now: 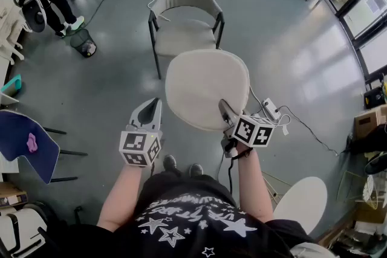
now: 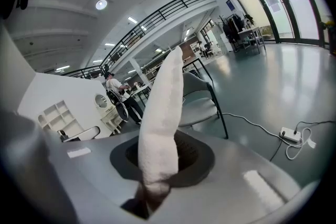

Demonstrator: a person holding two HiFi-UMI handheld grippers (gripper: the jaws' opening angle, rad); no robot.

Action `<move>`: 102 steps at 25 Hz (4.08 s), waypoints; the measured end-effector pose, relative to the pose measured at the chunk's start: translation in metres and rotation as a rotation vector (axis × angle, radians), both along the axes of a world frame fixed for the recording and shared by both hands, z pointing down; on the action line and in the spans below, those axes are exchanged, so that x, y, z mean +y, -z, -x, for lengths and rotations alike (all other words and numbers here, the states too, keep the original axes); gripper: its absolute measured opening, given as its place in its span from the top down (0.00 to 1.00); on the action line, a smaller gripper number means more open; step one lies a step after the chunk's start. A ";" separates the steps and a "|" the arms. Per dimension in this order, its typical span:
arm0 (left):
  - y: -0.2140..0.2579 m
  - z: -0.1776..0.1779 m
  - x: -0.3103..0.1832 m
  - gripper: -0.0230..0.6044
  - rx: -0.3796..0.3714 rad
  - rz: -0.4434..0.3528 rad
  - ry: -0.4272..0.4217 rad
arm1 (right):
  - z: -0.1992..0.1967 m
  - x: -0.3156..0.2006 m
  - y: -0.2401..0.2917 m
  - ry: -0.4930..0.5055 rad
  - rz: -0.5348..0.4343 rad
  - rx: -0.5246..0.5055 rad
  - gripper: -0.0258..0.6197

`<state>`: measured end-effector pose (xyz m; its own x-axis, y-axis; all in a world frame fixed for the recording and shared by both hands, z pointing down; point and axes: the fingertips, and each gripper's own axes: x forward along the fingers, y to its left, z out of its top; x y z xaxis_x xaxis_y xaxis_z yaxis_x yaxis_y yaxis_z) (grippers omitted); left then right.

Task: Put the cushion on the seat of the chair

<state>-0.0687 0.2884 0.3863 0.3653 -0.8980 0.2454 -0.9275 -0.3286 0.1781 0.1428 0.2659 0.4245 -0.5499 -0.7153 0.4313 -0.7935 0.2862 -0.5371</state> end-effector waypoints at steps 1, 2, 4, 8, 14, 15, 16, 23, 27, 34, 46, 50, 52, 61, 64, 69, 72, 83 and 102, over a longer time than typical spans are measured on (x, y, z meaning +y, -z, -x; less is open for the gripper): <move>0.000 -0.004 0.003 0.95 0.003 0.001 -0.003 | -0.002 0.003 0.000 0.003 -0.001 0.003 0.87; 0.001 -0.009 0.006 0.95 0.005 0.001 -0.006 | -0.003 0.007 0.000 0.006 -0.001 0.006 0.87; 0.001 -0.015 0.010 0.96 0.004 0.002 -0.011 | -0.006 0.012 0.000 0.009 -0.001 0.011 0.87; 0.004 -0.022 0.016 0.95 0.003 -0.004 -0.016 | -0.012 0.018 0.002 0.013 -0.004 0.013 0.87; 0.009 -0.019 0.025 0.95 0.012 -0.017 -0.006 | -0.010 0.027 0.009 0.019 -0.023 0.032 0.87; 0.009 -0.019 0.025 0.95 0.013 -0.018 -0.007 | -0.008 0.027 0.010 0.023 -0.026 0.037 0.87; 0.009 -0.019 0.026 0.95 0.012 -0.019 -0.009 | -0.007 0.028 0.011 0.028 -0.029 0.042 0.87; 0.009 -0.004 0.019 0.95 0.029 -0.022 -0.017 | 0.004 0.021 0.017 0.019 -0.049 0.092 0.87; 0.011 0.012 0.009 0.95 0.034 -0.029 -0.023 | 0.006 0.009 0.024 -0.023 -0.058 0.095 0.87; 0.003 0.046 -0.003 0.95 0.050 -0.021 -0.040 | 0.014 -0.003 0.028 -0.108 -0.068 0.106 0.87; -0.020 0.064 -0.027 0.95 0.045 0.035 -0.083 | 0.002 -0.002 0.000 -0.230 0.038 0.103 0.87; -0.024 0.061 -0.043 0.95 0.042 0.044 -0.077 | -0.002 -0.020 -0.010 -0.224 0.057 0.091 0.87; -0.027 0.061 -0.053 0.95 0.036 0.050 -0.071 | -0.001 -0.035 -0.016 -0.222 0.066 0.080 0.87; -0.035 0.065 -0.138 0.95 -0.003 0.068 -0.017 | -0.004 -0.150 -0.030 -0.182 0.081 0.020 0.87; -0.031 0.055 -0.175 0.95 0.000 0.069 0.003 | -0.011 -0.194 -0.029 -0.160 0.082 0.015 0.87; -0.032 0.048 -0.225 0.95 0.005 0.082 0.036 | -0.010 -0.252 -0.028 -0.109 0.085 0.013 0.87; -0.035 0.042 -0.250 0.95 0.001 0.093 0.052 | -0.014 -0.284 -0.031 -0.098 0.093 0.000 0.87; -0.035 0.050 -0.309 0.95 -0.010 0.093 0.193 | -0.027 -0.353 -0.048 -0.055 0.122 0.002 0.87; -0.068 0.064 -0.360 0.95 -0.004 0.159 0.137 | -0.008 -0.388 -0.066 -0.070 0.179 -0.006 0.87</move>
